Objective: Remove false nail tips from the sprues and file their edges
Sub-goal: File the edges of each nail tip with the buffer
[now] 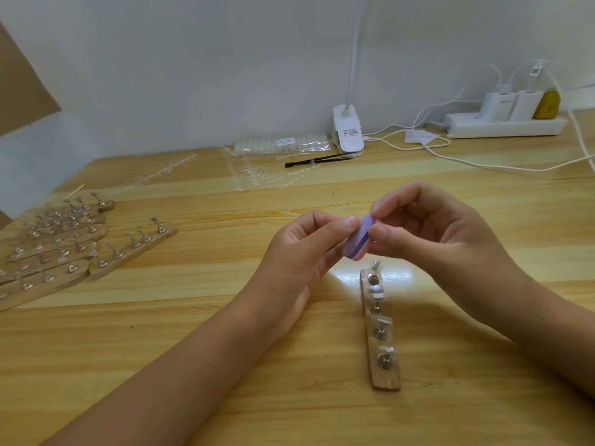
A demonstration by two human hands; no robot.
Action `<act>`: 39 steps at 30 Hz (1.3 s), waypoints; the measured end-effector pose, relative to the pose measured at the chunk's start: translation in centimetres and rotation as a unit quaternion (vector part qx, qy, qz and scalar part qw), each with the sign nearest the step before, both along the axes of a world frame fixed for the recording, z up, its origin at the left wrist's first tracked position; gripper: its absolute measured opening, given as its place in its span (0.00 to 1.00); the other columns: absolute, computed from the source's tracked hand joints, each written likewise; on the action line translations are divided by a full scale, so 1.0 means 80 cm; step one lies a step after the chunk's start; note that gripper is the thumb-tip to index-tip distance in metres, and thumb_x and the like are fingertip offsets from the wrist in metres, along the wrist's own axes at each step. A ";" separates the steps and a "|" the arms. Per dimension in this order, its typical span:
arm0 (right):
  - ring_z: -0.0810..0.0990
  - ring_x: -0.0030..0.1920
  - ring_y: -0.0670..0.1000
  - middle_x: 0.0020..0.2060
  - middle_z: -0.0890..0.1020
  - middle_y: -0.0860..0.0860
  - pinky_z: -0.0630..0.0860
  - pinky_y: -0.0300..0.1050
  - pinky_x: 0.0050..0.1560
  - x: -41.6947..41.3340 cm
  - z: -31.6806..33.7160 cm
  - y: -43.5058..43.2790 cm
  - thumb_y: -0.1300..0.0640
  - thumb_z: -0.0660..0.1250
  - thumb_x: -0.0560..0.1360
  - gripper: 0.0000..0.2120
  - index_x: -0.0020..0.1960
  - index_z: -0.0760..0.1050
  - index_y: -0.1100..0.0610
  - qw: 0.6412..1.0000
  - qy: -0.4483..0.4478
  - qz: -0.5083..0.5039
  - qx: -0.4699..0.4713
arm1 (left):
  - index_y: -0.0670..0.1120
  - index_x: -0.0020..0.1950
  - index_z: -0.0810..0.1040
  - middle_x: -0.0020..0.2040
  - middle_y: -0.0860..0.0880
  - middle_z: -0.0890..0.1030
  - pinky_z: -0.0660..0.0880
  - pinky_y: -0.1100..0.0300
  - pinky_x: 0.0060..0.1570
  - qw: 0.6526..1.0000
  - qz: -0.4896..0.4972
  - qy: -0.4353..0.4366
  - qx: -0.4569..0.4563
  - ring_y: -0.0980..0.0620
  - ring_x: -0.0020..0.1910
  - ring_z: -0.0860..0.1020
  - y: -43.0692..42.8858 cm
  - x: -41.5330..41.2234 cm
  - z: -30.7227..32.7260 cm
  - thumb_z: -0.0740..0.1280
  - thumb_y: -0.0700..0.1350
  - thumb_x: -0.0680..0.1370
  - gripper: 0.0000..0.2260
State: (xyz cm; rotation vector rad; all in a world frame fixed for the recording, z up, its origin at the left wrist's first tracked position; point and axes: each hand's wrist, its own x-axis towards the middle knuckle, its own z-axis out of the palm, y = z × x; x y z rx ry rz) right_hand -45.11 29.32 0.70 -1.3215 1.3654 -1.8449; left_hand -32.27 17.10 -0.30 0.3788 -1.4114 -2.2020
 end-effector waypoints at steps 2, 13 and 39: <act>0.84 0.45 0.50 0.42 0.84 0.50 0.81 0.42 0.48 0.001 0.000 -0.002 0.54 0.75 0.68 0.08 0.45 0.79 0.52 1.000 -0.010 -0.009 -0.017 | 0.47 0.36 0.79 0.43 0.45 0.82 0.78 0.67 0.44 1.000 0.003 0.004 -0.001 0.56 0.39 0.82 0.000 0.000 0.001 0.72 0.43 0.69 0.04; 0.85 0.46 0.52 0.42 0.85 0.52 0.81 0.42 0.47 0.004 -0.003 -0.004 0.54 0.73 0.67 0.11 0.47 0.77 0.57 0.999 -0.045 0.003 0.000 | 0.48 0.38 0.80 0.43 0.47 0.83 0.77 0.68 0.45 1.000 -0.002 -0.004 -0.019 0.55 0.41 0.82 -0.001 0.002 0.001 0.74 0.42 0.73 0.05; 0.84 0.46 0.49 0.43 0.85 0.50 0.79 0.38 0.49 -0.008 0.010 0.000 0.56 0.70 0.68 0.11 0.50 0.78 0.57 0.999 0.002 -0.042 0.019 | 0.54 0.34 0.81 0.42 0.51 0.85 0.76 0.67 0.50 0.997 -0.004 -0.006 -0.073 0.57 0.46 0.83 0.001 -0.001 0.000 0.73 0.44 0.71 0.07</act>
